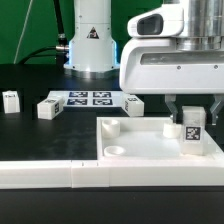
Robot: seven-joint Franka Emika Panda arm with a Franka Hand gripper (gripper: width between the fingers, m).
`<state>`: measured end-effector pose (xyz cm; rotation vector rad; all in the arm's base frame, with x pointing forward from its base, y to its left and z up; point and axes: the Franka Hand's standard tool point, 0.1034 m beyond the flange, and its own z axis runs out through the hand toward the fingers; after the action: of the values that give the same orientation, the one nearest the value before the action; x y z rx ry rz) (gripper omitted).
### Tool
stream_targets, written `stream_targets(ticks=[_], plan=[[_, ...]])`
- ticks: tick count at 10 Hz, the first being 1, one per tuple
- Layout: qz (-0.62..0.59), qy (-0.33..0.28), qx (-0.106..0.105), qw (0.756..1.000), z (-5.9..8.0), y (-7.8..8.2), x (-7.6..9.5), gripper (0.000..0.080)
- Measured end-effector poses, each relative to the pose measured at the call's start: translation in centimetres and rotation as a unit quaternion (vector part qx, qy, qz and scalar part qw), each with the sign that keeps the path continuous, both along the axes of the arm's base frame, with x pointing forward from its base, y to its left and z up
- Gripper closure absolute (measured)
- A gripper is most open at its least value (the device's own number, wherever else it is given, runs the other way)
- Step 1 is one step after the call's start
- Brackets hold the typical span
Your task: Assemble one leg
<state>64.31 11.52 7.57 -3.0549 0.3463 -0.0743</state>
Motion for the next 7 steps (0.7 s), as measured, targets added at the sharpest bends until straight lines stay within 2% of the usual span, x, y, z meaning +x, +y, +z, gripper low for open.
stream_targets(ticks=[1,2,3,5,7], plan=[[-0.001,0.000,0.000,1.000,0.00,0.00,0.00,0.0509],[-0.098,0.003,0.012,0.995,-0.05,-0.05,0.02,0.0509],[-0.142,0.005,0.015,0.990,-0.08,-0.11,0.01,0.0509],[-0.268,0.014,0.033,0.963,-0.13,-0.40,-0.08,0.0509],[-0.339,0.021,0.038,0.940,-0.10,-0.49,-0.17,0.0507]])
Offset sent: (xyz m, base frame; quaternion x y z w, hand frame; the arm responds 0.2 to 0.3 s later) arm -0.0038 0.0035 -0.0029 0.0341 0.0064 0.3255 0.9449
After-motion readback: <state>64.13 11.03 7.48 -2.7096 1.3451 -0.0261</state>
